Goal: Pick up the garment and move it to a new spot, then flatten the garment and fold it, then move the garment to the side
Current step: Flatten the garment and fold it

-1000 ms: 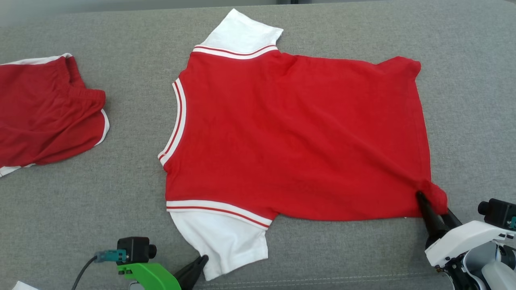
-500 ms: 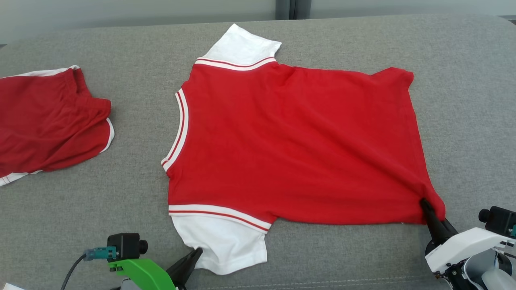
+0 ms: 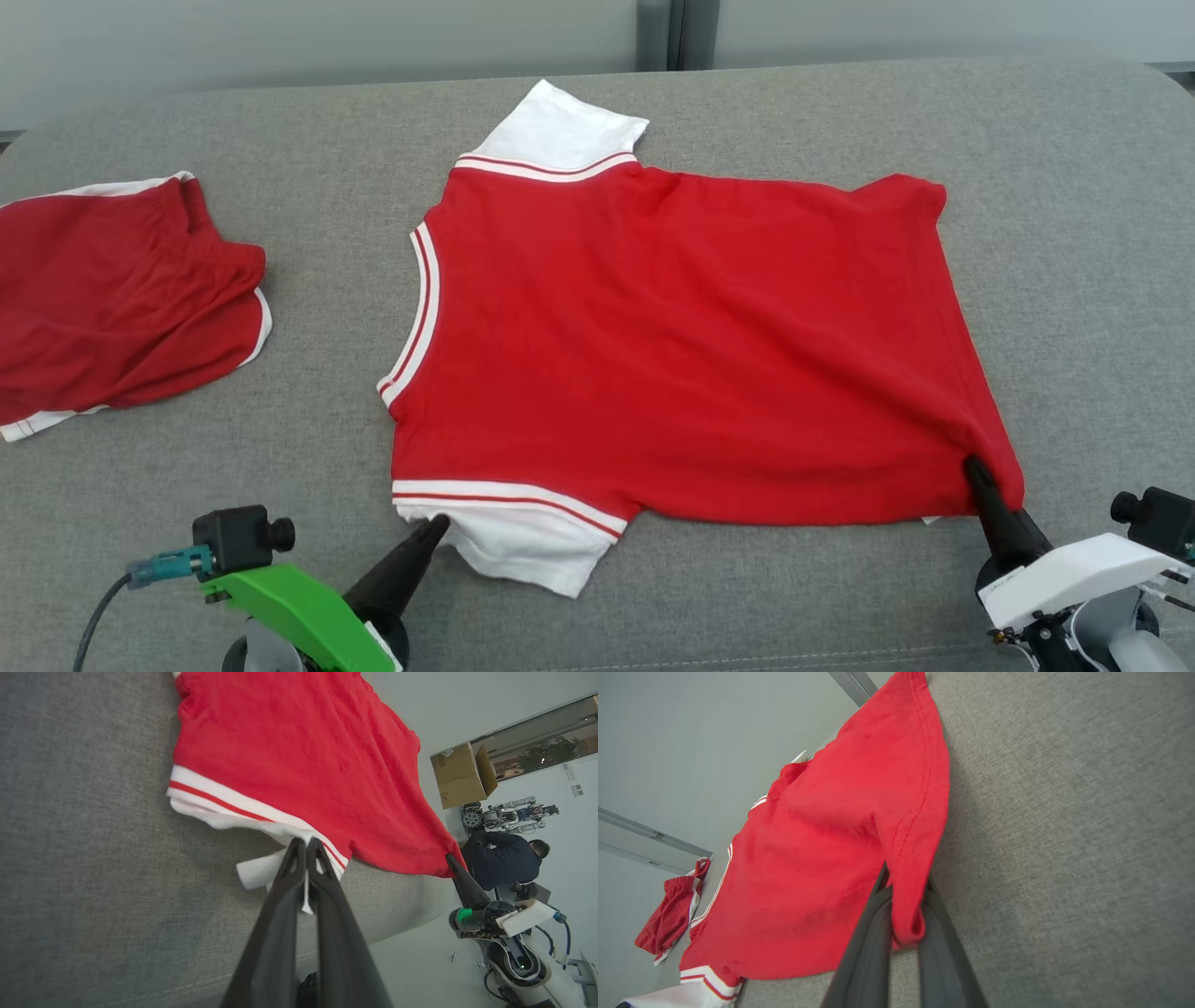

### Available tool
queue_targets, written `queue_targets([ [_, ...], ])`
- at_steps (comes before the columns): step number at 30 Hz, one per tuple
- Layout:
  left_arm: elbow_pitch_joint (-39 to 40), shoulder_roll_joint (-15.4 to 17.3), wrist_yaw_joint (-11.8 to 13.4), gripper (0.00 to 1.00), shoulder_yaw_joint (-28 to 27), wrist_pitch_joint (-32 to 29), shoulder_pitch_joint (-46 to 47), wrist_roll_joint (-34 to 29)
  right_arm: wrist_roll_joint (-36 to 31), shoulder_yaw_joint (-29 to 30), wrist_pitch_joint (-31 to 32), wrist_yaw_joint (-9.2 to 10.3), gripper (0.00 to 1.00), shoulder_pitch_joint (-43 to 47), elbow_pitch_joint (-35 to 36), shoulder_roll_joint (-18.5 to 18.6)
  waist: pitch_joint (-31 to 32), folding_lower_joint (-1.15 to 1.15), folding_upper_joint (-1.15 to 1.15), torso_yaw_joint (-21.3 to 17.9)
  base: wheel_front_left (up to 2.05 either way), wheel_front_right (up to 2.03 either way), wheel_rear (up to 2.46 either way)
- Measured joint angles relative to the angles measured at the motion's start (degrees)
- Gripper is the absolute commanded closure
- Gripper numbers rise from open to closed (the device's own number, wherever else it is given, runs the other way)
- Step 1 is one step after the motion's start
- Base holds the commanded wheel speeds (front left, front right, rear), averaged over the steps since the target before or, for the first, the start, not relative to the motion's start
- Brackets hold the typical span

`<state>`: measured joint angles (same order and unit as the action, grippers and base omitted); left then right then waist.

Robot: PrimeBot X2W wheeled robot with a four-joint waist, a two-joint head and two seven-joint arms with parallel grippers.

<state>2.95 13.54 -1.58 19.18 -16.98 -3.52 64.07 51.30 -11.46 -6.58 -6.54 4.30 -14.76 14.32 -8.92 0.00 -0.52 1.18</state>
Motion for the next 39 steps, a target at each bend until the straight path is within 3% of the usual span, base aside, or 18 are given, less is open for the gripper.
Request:
queue_targets([
  [11, 4.3, -1.5, 0.0, 1.0, -4.3, 0.1, 1.4, 6.1, 2.2, 0.3, 0.7, -0.48, 1.0, -0.4, 2.9, 0.5, -0.4, 0.0, 0.0, -0.8, 0.0, 0.0, 0.0],
  [20, 5.9, -1.6, 1.0, 1.0, -7.9, 0.5, 7.6, 6.4, 2.2, 0.3, 1.8, -0.49, 1.0, -5.5, 3.8, 0.5, -3.1, 0.0, 0.0, -1.9, 0.0, 0.0, 0.0],
  [21, 5.0, -3.0, 2.8, 1.0, -9.9, 0.9, 15.1, 7.4, 1.3, 0.6, 3.1, 3.12, 1.0, -11.4, 3.1, 0.2, -7.7, 0.0, 0.0, -2.9, 0.0, 0.0, 0.0],
  [29, 0.2, -4.4, 3.4, 1.0, -11.4, 2.0, 21.2, 8.4, 0.5, 0.2, 3.6, 4.42, 1.0, -17.5, 2.0, -1.0, -11.9, 0.0, 0.0, -3.3, 0.0, 0.0, 0.0],
  [31, -1.3, -4.4, 3.5, 1.0, -11.4, 2.0, 22.0, 8.4, 0.5, 0.2, 3.8, 5.22, 0.94, -18.3, 1.3, -1.6, -12.5, 0.0, 0.0, -3.4, 0.0, 0.0, 0.0],
  [39, -6.2, -4.3, 3.6, 1.0, -10.9, 1.8, 26.0, 8.3, 0.5, 0.1, 4.3, 6.14, 0.89, -21.7, -0.6, -1.9, -14.4, 0.0, 0.0, -3.4, 0.0, 0.0, 0.0],
])
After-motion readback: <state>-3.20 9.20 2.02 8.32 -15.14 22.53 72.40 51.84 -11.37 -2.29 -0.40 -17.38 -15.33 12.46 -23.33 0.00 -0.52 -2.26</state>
